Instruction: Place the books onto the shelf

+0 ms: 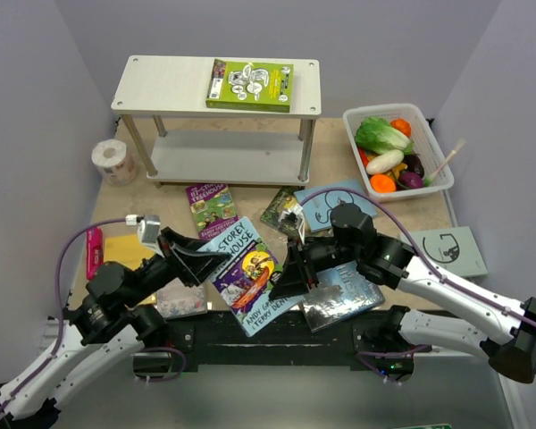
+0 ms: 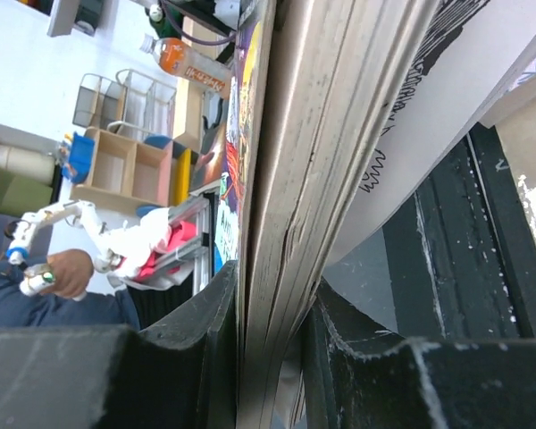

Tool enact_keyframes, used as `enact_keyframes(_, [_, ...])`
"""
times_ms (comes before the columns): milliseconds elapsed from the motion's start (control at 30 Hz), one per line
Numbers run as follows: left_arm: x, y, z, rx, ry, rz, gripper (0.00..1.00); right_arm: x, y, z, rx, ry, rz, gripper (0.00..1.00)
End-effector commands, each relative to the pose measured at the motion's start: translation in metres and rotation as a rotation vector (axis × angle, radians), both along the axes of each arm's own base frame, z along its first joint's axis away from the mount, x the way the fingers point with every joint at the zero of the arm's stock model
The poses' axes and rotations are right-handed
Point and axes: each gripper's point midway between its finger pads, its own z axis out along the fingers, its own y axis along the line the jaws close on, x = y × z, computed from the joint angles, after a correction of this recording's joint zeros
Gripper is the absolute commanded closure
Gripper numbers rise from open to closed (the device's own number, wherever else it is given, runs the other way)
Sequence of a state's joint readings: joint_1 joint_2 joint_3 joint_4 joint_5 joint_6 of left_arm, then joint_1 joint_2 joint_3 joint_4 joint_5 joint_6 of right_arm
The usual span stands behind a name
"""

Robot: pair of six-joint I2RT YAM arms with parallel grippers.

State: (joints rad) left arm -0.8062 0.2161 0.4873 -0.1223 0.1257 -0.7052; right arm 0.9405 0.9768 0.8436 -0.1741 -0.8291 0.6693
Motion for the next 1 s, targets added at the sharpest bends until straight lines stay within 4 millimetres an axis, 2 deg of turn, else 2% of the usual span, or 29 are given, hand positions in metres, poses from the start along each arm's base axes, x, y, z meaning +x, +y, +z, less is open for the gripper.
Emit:
enact_keyframes(0, [-0.014, -0.003, 0.032, 0.026, -0.158, -0.074, 0.78, -0.006, -0.004, 0.041, 0.109, -0.122, 0.065, 1.0])
enact_keyframes(33, [-0.017, -0.005, 0.035, 0.015, -0.172, -0.094, 1.0, -0.004, -0.003, 0.046, 0.107, -0.14, 0.053, 1.0])
enact_keyframes(100, [-0.021, -0.007, 0.045, -0.028, -0.183, -0.114, 1.0, 0.019, -0.002, 0.035, 0.015, -0.192, -0.062, 1.0])
enact_keyframes(133, [-0.019, -0.006, 0.047, -0.036, -0.176, -0.103, 1.0, 0.029, -0.001, 0.037, -0.003, -0.222, -0.112, 0.67])
enact_keyframes(167, [-0.019, -0.004, 0.064, -0.079, -0.202, -0.092, 1.0, 0.04, -0.002, 0.048, -0.008, -0.255, -0.175, 0.58])
enact_keyframes(200, [-0.016, -0.004, 0.07, -0.087, -0.204, -0.08, 1.0, 0.062, -0.007, 0.045, -0.062, -0.289, -0.308, 0.51])
enact_keyframes(233, [-0.014, 0.001, 0.086, -0.112, -0.217, -0.05, 1.0, 0.07, -0.009, 0.055, -0.054, -0.307, -0.362, 0.42])
enact_keyframes(300, [0.0, 0.001, 0.097, -0.112, -0.19, 0.006, 1.0, 0.09, -0.02, 0.067, -0.064, -0.336, -0.509, 0.33])
enact_keyframes(333, [0.012, 0.013, 0.116, -0.149, -0.182, 0.103, 1.0, 0.113, -0.032, 0.077, -0.078, -0.363, -0.661, 0.31])
enact_keyframes(367, [0.025, 0.015, 0.118, -0.151, -0.142, 0.163, 1.0, 0.122, -0.041, 0.083, -0.082, -0.352, -0.748, 0.27])
enact_keyframes(400, [0.033, 0.022, 0.126, -0.172, -0.126, 0.218, 1.0, 0.127, -0.051, 0.094, -0.058, -0.358, -0.816, 0.26])
enact_keyframes(433, [0.04, 0.036, 0.148, -0.228, -0.136, 0.296, 1.0, 0.138, -0.062, 0.102, -0.041, -0.364, -0.91, 0.26])
enact_keyframes(500, [0.053, 0.042, 0.162, -0.269, -0.111, 0.37, 1.0, 0.14, -0.065, 0.122, 0.07, -0.327, -0.968, 0.23])
enact_keyframes(533, [0.056, 0.054, 0.184, -0.334, -0.12, 0.425, 1.0, 0.138, -0.071, 0.122, 0.109, -0.305, -0.995, 0.22])
enact_keyframes(567, [0.062, 0.052, 0.19, -0.351, -0.107, 0.439, 1.0, 0.136, -0.07, 0.126, 0.159, -0.255, -1.006, 0.22])
enact_keyframes(600, [0.066, 0.054, 0.198, -0.375, -0.103, 0.454, 1.0, 0.135, -0.071, 0.138, 0.244, -0.224, -1.018, 0.21])
enact_keyframes(633, [0.062, 0.062, 0.219, -0.438, -0.128, 0.466, 1.0, 0.131, -0.071, 0.128, 0.275, -0.184, -1.017, 0.21])
enact_keyframes(667, [0.066, 0.059, 0.225, -0.454, -0.125, 0.468, 1.0, 0.126, -0.068, 0.132, 0.346, -0.103, -0.999, 0.21])
enact_keyframes(700, [0.067, 0.06, 0.232, -0.475, -0.13, 0.47, 1.0, 0.123, -0.068, 0.147, 0.456, -0.066, -0.99, 0.21])
enact_keyframes(733, [0.065, 0.064, 0.245, -0.521, -0.143, 0.471, 1.0, 0.124, -0.066, 0.131, 0.46, -0.02, -0.989, 0.21])
enact_keyframes(800, [0.067, 0.061, 0.251, -0.542, -0.145, 0.465, 1.0, 0.121, -0.061, 0.14, 0.551, 0.057, -0.962, 0.2])
enact_keyframes(833, [0.065, 0.06, 0.258, -0.561, -0.159, 0.45, 1.0, 0.122, -0.057, 0.139, 0.56, 0.07, -0.951, 0.19])
enact_keyframes(900, [0.066, 0.054, 0.259, -0.563, -0.159, 0.429, 1.0, 0.125, -0.045, 0.136, 0.54, 0.084, -0.93, 0.18])
enact_keyframes(967, [0.065, 0.047, 0.261, -0.563, -0.162, 0.398, 1.0, 0.126, -0.039, 0.144, 0.561, 0.071, -0.905, 0.17])
